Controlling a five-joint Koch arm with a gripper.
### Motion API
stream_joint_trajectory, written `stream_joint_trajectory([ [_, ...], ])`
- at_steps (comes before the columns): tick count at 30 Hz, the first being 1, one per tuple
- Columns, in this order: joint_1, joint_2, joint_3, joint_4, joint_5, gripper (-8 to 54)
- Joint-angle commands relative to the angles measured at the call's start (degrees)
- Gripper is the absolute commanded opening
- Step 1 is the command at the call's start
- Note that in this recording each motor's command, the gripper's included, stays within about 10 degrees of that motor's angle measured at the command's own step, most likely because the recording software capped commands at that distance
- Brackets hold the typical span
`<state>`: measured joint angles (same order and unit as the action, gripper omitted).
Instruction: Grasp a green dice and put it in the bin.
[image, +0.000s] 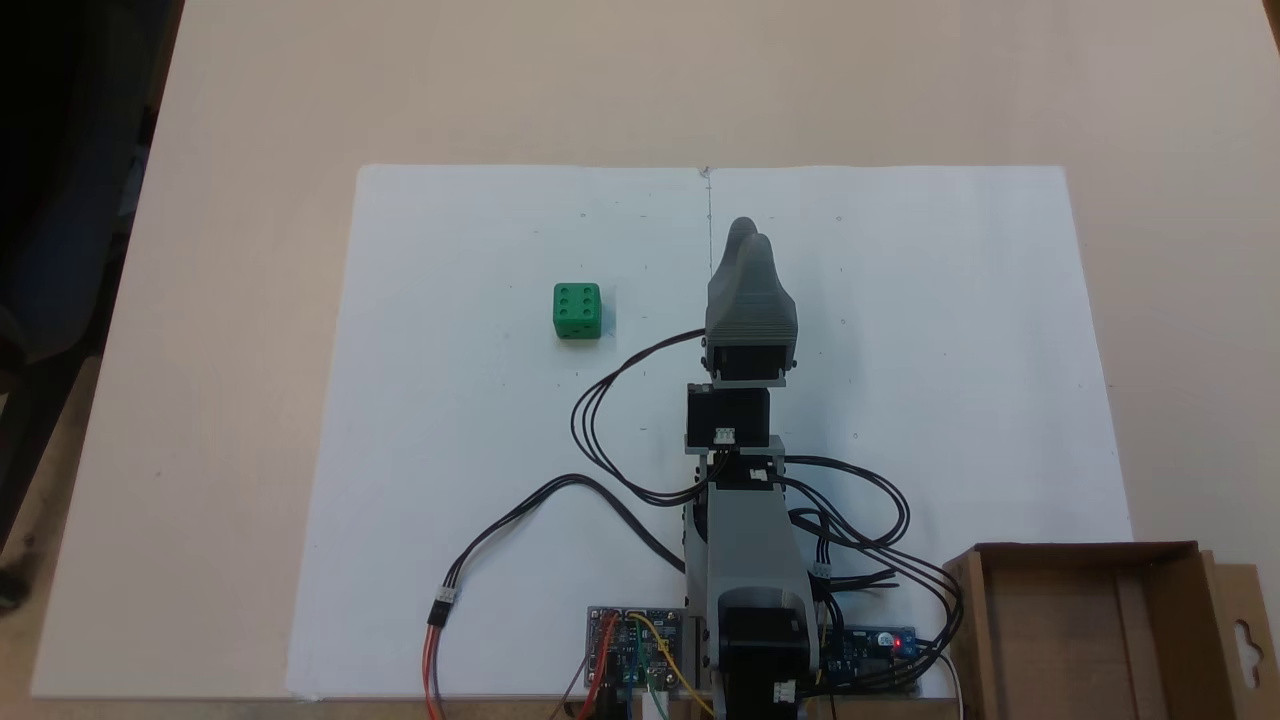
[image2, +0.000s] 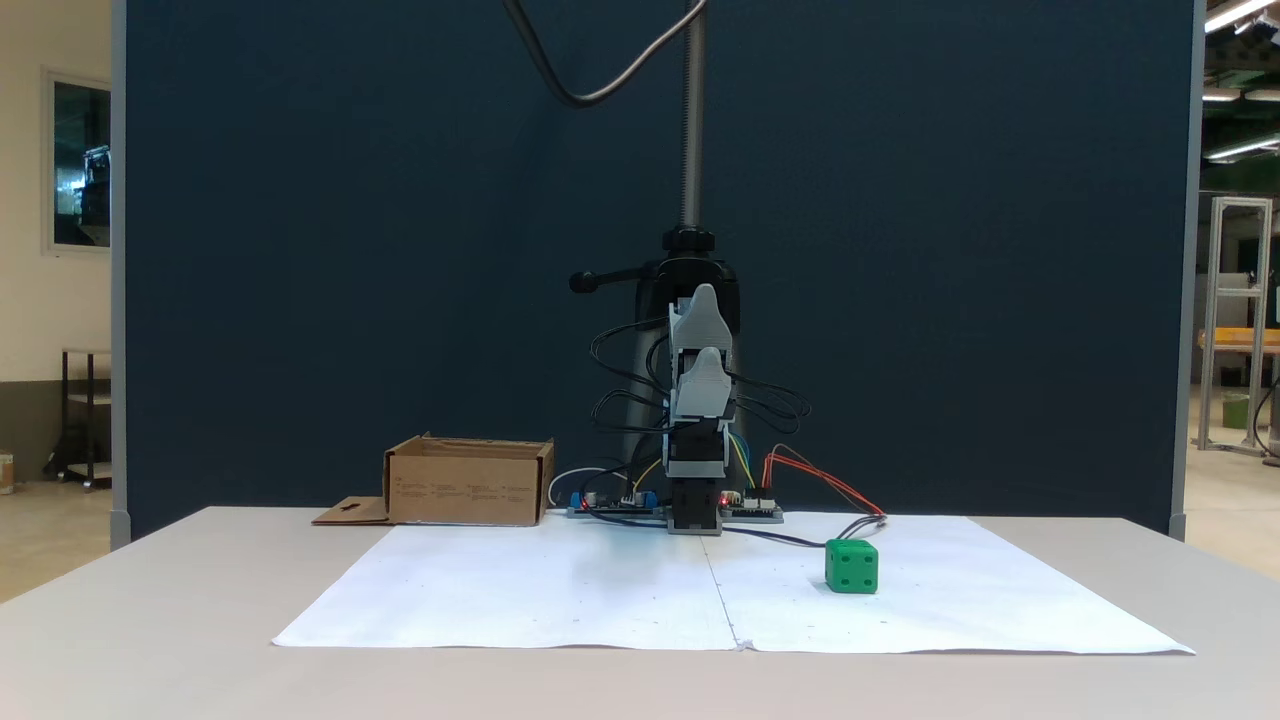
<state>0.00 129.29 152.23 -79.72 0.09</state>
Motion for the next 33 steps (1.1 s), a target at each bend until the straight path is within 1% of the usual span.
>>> stream_joint_trajectory([
  [1, -0.4, 6.0, 10.0, 0.8, -2.1, 42.3],
  [2, -0.4, 6.0, 10.0, 0.7, -2.1, 43.7],
  [5, -0.4, 6.2, 10.0, 0.3, -2.1, 44.4],
  [9, -0.8, 6.1, 10.1, 0.5, -2.3, 43.5],
  [10, -0.8, 6.0, 10.0, 0.7, -2.4, 42.2],
  [13, 1.3, 6.1, 8.7, 14.2, -2.5, 41.4],
  [14, 1.4, 6.0, 3.7, 17.4, -2.5, 41.4],
  [33, 2.2, 4.0, -37.8, 87.7, -2.0, 41.4],
])
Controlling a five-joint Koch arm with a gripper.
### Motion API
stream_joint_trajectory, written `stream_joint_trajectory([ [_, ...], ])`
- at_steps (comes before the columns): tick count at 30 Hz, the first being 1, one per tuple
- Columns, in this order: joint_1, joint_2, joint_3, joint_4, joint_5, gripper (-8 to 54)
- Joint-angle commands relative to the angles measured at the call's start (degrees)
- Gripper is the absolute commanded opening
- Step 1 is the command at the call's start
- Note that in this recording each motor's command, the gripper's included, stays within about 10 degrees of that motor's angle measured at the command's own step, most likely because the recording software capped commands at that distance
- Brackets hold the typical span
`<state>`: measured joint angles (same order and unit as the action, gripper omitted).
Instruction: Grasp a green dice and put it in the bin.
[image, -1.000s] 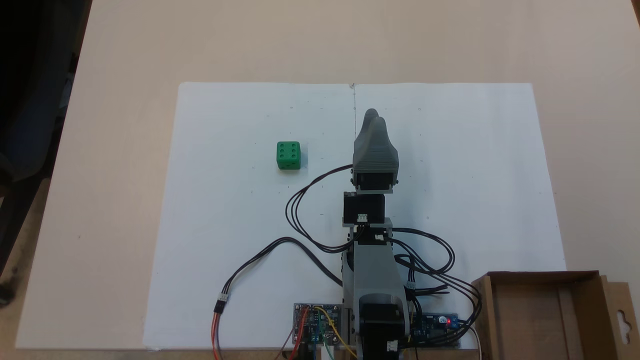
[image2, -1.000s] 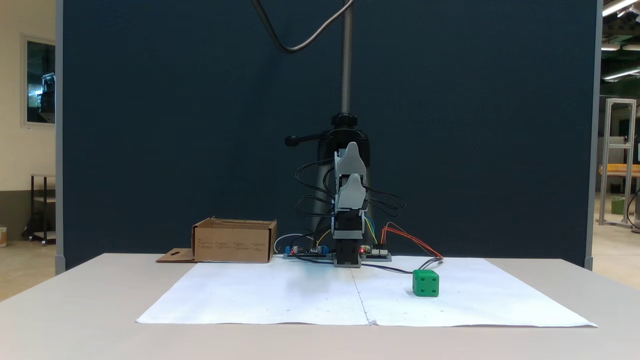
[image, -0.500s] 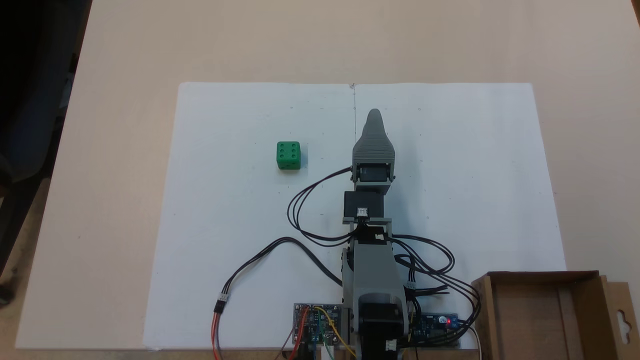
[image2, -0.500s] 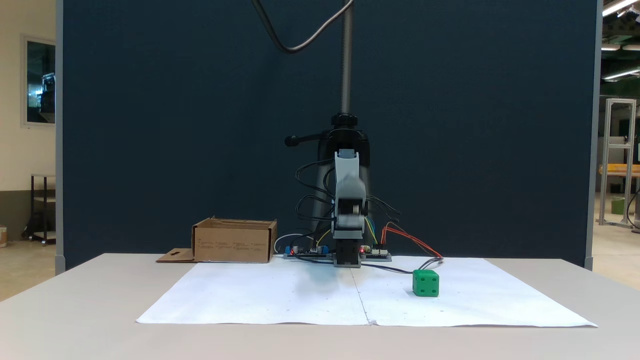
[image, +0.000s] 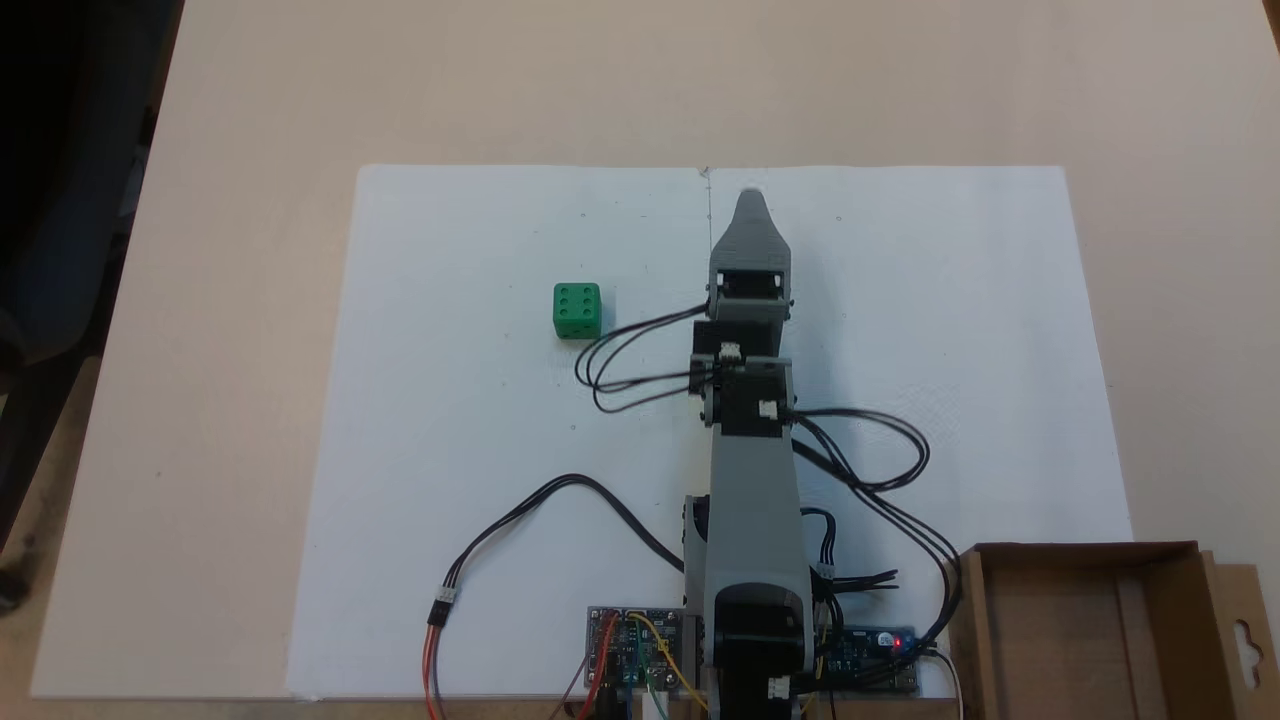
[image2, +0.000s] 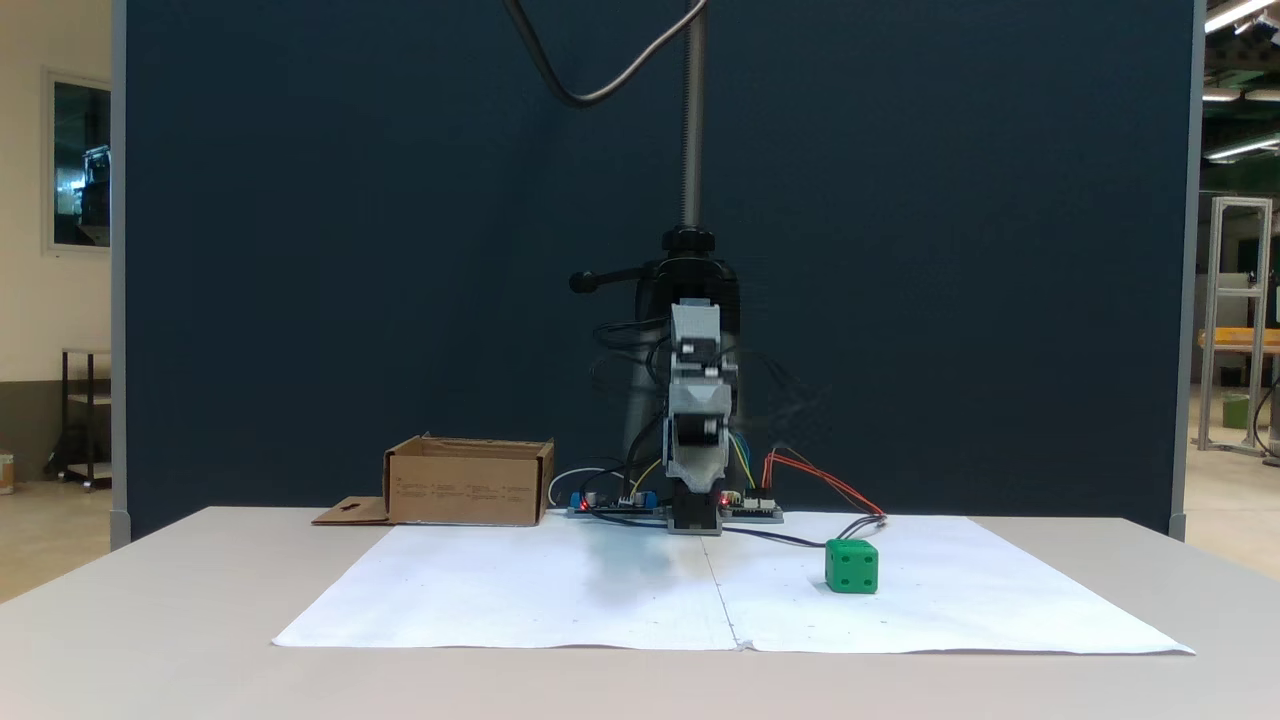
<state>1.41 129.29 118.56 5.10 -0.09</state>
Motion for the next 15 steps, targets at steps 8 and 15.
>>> stream_joint_trajectory([
  [8, 0.7, -0.8, -25.3, 31.4, -1.1, 41.4],
  [15, 0.4, -1.4, -32.0, 54.7, 2.4, 41.5],
])
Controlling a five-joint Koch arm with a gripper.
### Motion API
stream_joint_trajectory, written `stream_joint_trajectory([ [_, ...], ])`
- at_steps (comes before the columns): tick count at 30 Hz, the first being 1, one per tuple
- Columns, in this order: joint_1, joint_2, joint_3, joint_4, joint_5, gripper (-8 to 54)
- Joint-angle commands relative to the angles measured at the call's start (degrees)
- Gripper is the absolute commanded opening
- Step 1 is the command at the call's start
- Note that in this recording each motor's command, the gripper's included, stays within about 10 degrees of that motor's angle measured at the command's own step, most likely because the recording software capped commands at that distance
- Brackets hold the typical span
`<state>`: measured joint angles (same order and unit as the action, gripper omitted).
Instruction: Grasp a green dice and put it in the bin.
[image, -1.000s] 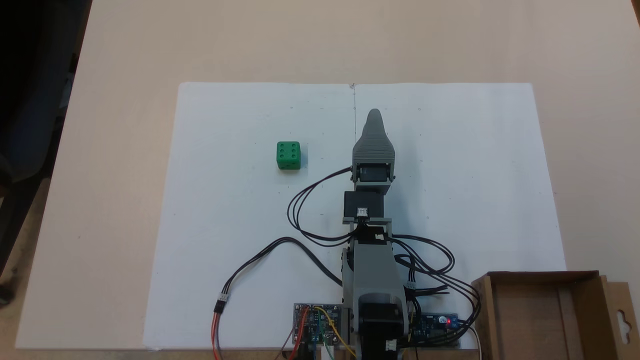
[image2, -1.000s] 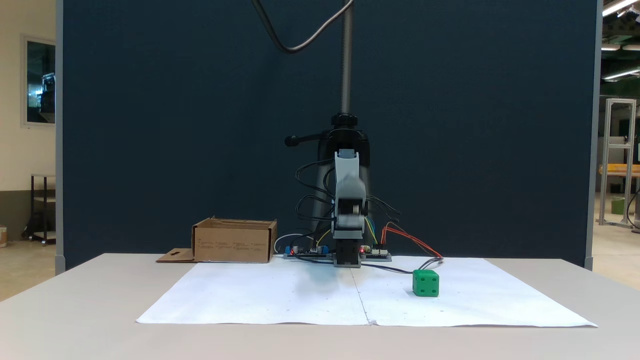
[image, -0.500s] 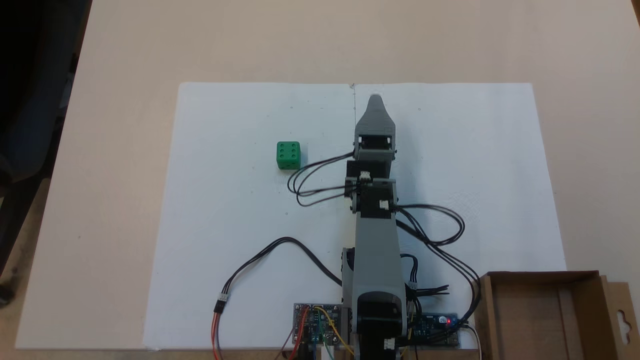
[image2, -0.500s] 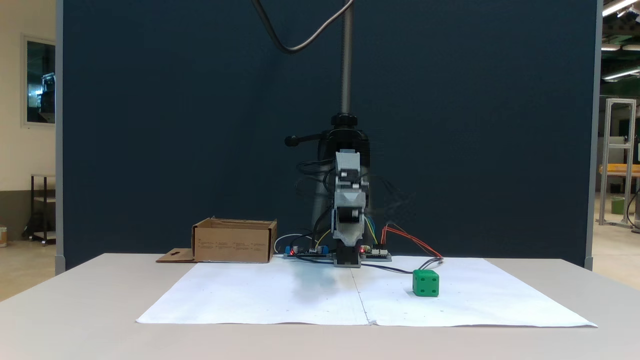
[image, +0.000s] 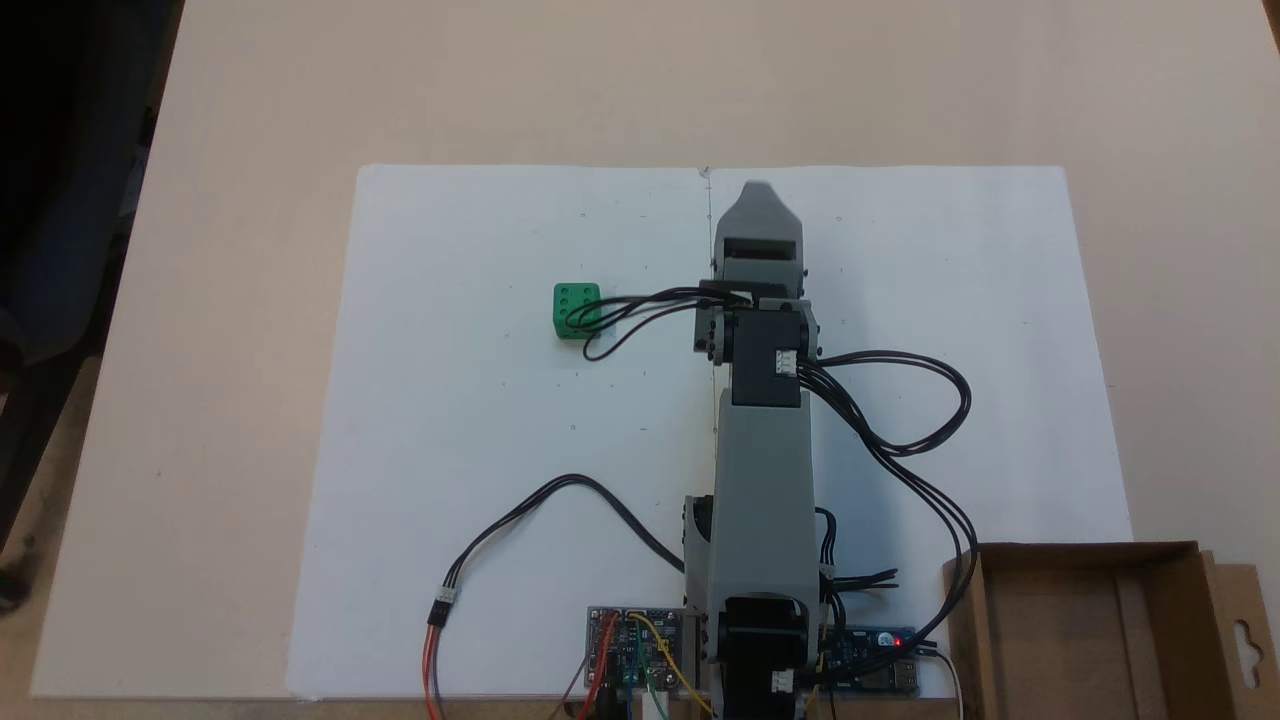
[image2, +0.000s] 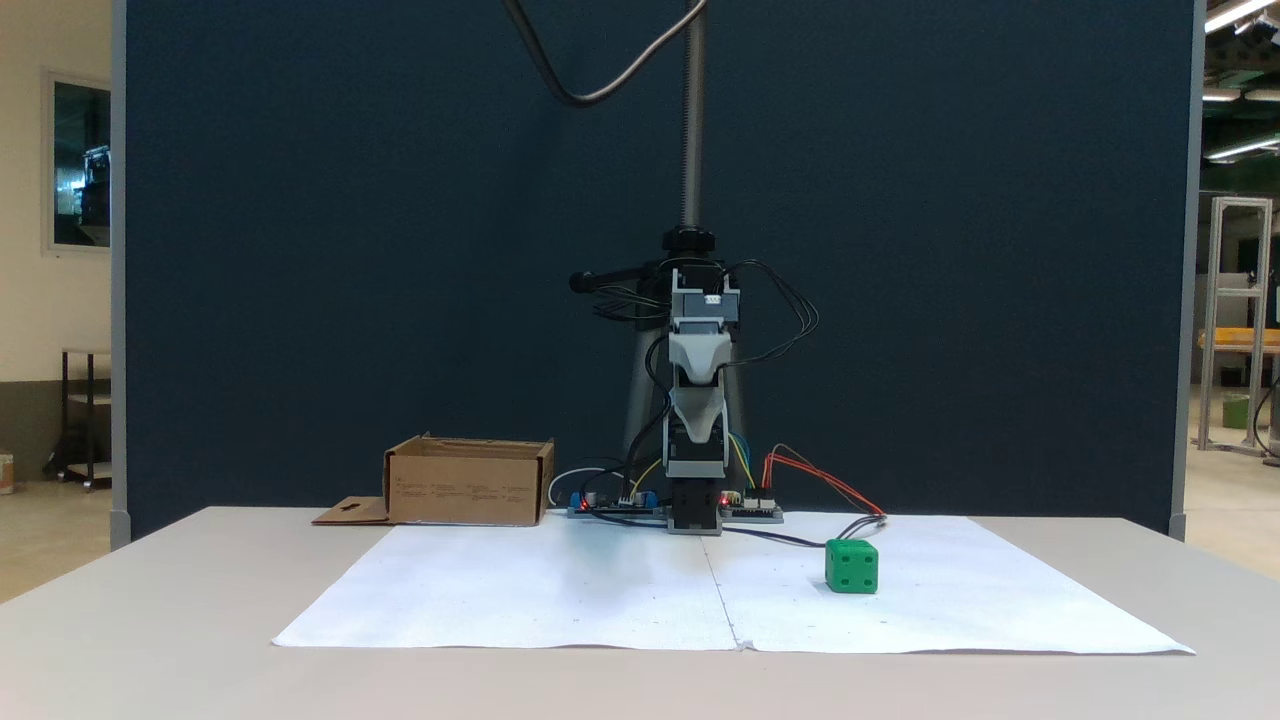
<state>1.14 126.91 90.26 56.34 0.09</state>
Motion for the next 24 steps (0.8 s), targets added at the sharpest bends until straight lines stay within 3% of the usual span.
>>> stream_joint_trajectory([
  [1, 0.5, 1.0, -3.7, 6.3, 3.2, 41.5],
  [11, -2.1, 1.2, -10.0, 35.8, 9.1, 41.5],
  [24, -10.4, -4.3, -12.9, 36.0, 18.5, 41.6],
])
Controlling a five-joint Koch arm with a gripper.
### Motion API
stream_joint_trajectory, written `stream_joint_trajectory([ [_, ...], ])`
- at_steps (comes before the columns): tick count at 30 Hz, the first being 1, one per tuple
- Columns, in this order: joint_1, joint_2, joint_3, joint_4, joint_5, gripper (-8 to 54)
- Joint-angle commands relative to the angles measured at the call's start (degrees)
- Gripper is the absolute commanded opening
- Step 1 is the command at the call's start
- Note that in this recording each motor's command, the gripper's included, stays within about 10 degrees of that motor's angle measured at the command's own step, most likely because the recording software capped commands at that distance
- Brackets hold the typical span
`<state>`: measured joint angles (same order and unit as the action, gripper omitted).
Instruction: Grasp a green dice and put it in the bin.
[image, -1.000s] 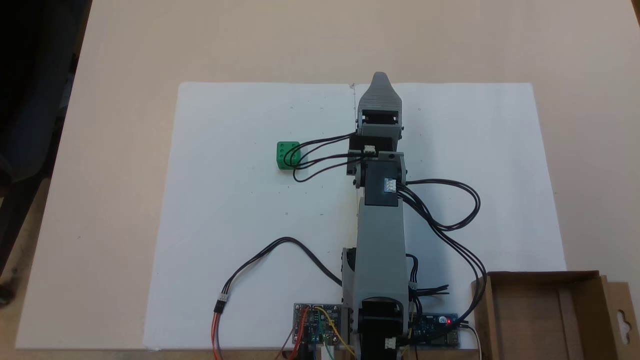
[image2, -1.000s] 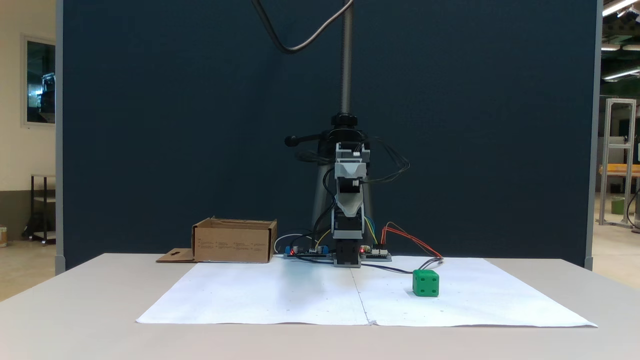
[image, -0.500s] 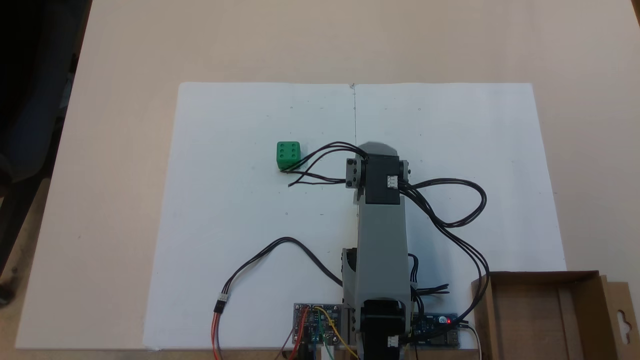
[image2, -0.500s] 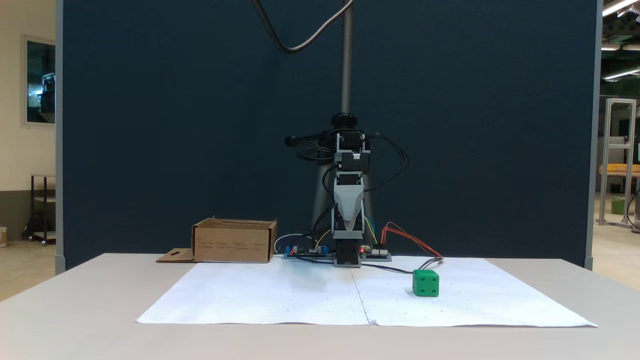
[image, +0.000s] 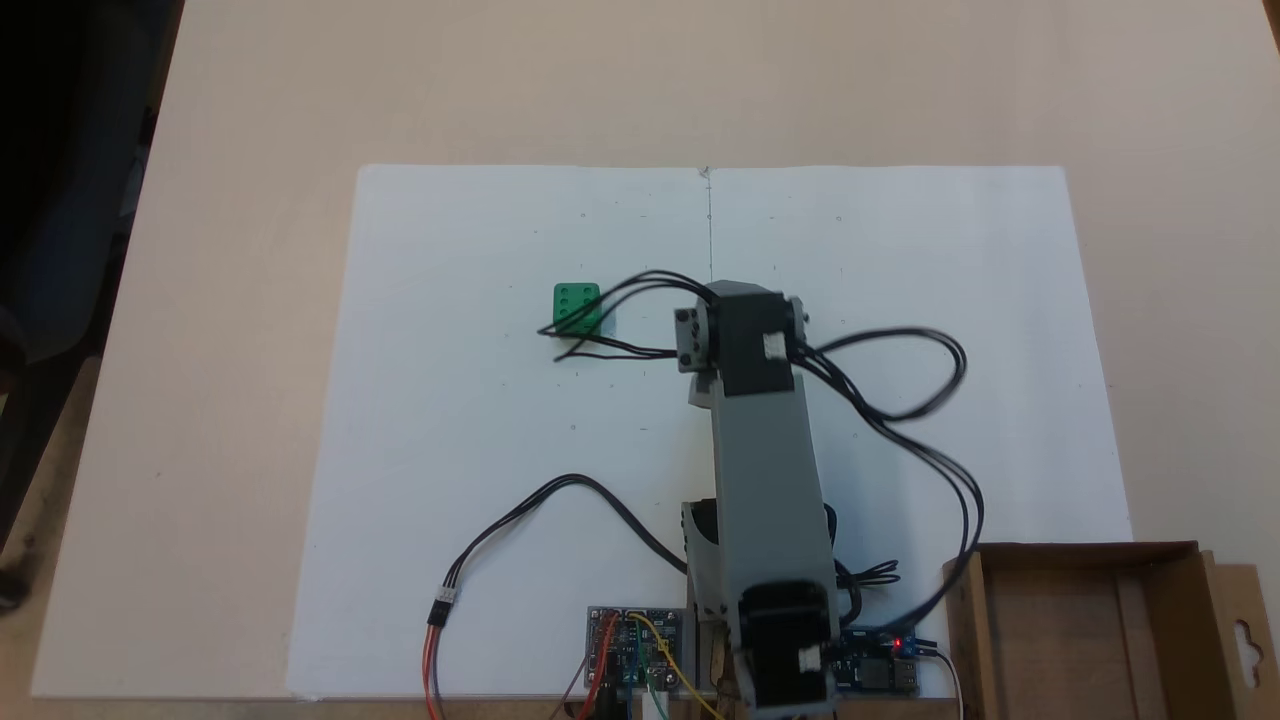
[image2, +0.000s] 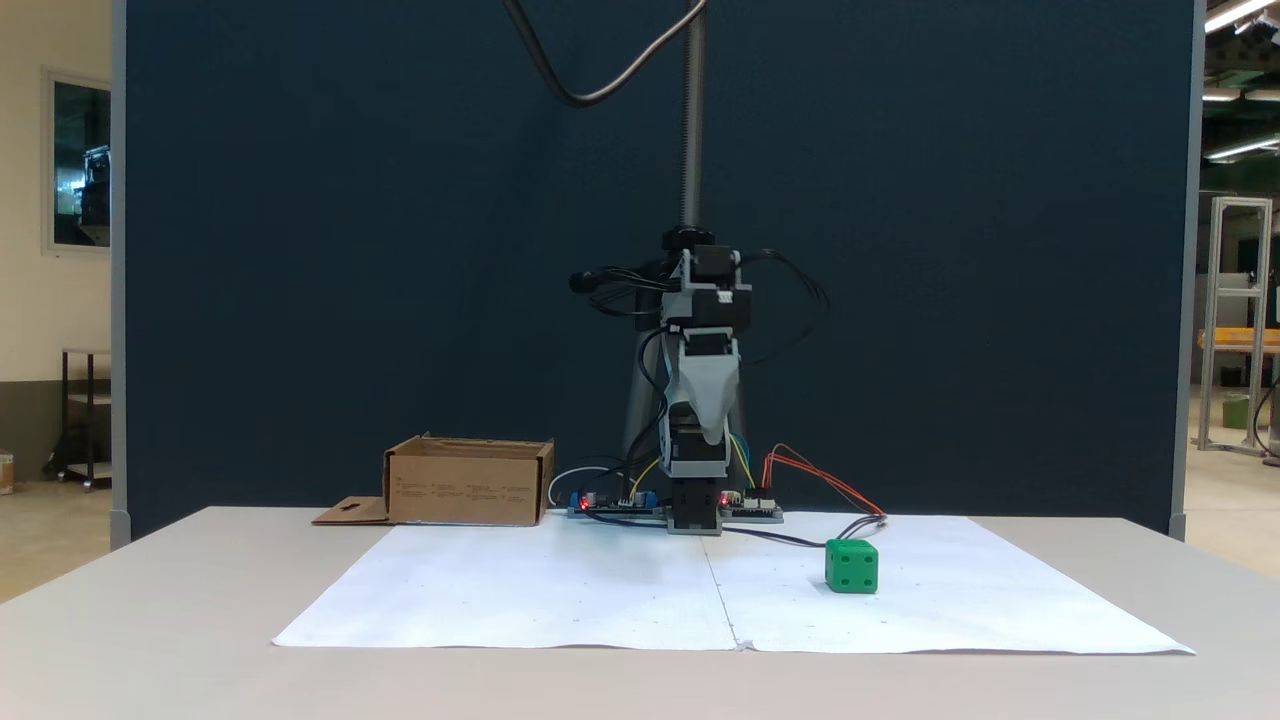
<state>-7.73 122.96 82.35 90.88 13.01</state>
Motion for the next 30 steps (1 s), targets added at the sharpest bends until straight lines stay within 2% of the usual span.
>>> stream_joint_trajectory([
  [1, -2.2, -1.5, -6.0, 1.4, 6.4, 41.6],
  [19, -25.9, -21.4, -21.7, -4.4, 23.6, 41.8],
  [30, -30.2, -33.1, -30.8, -6.2, 27.8, 41.8],
])
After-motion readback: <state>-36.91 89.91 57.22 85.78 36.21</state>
